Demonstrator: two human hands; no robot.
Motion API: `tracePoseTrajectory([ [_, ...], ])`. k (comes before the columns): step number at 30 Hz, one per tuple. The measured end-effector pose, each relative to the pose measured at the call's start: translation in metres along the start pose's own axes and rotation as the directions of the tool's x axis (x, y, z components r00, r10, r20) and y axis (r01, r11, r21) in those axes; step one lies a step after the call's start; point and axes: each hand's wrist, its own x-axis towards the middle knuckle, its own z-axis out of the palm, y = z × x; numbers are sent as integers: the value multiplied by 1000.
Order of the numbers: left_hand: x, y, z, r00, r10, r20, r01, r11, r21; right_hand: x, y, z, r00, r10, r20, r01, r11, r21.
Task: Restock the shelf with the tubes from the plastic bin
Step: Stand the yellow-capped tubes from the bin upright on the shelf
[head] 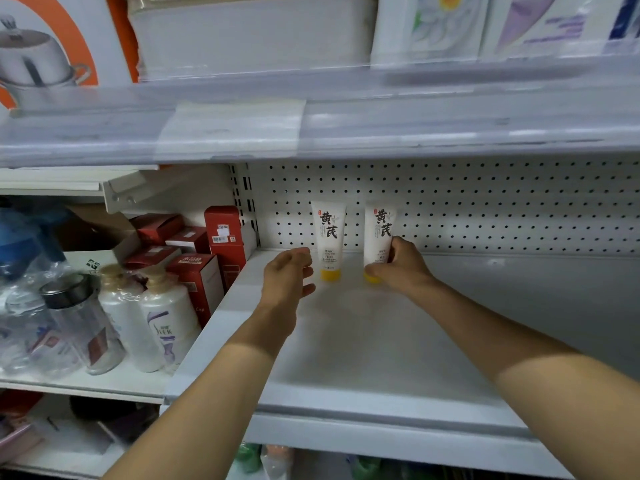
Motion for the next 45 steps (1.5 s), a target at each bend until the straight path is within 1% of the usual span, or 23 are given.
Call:
tracePoseTrajectory([
  [4,3,1,-3,1000,10,-20,-10,1000,11,8,3,7,1000,-8,8,9,999,-43],
  [13,6,-4,-9,999,-19,-31,19,1000,14,9,0,12,999,-13,46,14,999,-31],
  [18,1,-3,-13,1000,-13,-5,14,1000,25,5,0,12,998,40,53,-38,998,-45],
  [20,-5,-4,-17,1000,7,10,-7,999,41,-2,-1,10,998,63,24,-62,997,-41],
  [23,-20,-3,-24,995,93,47,-97,990,104,-21,-1,8,992,82,-94,-83,996,-14],
  [25,-35,-2,-30,985,164,59,-171,972,160,-44,-4,6,993,41,-115,-42,999,-6],
  [27,-53,-1,-39,972,221,78,-233,947,221,-72,-8,6,997,-25,-79,23,999,-25],
  [31,-95,1,-66,933,314,177,-358,868,344,-130,-26,4,993,-120,-18,116,978,-173],
  [33,-120,-2,-87,909,364,205,-417,817,398,-168,-38,5,978,-204,-41,191,958,-216],
  [35,-146,-9,-109,895,389,219,-447,790,419,-208,-48,8,951,-301,-65,280,933,-225],
  [37,-170,-19,-132,898,372,236,-440,774,455,-246,-55,17,925,-377,-52,357,907,-225],
  [39,-188,-36,-155,907,343,246,-422,756,501,-278,-55,31,917,-399,2,390,895,-216],
  [42,-209,-71,-188,934,274,232,-357,767,533,-317,-40,65,929,-346,135,368,904,-219],
  [45,-231,-115,-223,969,124,212,-225,793,566,-353,-12,106,929,-249,273,313,924,-221],
])
